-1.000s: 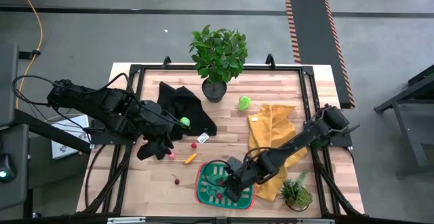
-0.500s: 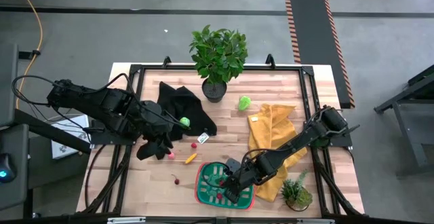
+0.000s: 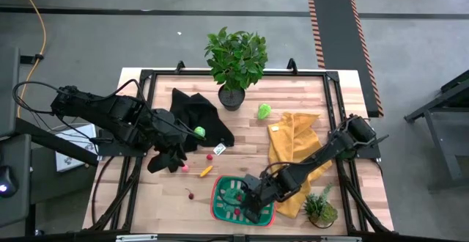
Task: Pick and placing Produce into tupperware
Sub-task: Put the green bell pepper into the blue bin
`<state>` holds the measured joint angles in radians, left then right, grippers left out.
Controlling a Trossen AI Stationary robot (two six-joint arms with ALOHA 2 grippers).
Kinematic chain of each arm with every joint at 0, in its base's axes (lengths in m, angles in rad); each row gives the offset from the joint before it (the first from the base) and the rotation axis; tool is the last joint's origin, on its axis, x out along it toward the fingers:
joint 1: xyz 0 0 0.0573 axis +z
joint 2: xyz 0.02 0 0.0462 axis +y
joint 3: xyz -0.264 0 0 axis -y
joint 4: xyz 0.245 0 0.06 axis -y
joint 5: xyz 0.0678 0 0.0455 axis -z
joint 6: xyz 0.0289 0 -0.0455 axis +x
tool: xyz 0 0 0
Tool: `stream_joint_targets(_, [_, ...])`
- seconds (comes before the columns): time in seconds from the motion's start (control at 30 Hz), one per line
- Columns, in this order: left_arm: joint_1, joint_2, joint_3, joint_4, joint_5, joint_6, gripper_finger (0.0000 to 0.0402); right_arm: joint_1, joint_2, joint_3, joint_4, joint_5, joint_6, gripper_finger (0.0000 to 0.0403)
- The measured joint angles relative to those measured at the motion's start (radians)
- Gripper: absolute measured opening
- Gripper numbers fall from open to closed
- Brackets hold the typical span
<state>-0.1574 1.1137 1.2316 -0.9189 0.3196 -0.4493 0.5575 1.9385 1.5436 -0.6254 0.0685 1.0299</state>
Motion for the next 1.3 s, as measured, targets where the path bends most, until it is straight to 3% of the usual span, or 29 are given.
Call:
stream_joint_targets(0.3, [0.0, 0.0, 0.0, -0.002, 0.0, 0.0, 0.0111, 0.0, 0.0, 0.0, 0.009, -0.01, -0.12, 0.0212])
stream_joint_targets(1.07, [0.0, 0.0, 0.0, -0.007, -0.028, -0.066, 0.0111, 0.0, -0.001, 0.0, -0.031, -0.06, -0.745, 0.0212])
stream_joint_targets(1.3, [0.0, 0.0, 0.0, -0.006, -0.052, -0.108, 0.0111, 0.0, -0.001, 0.0, -0.05, -0.036, -0.848, 0.0212])
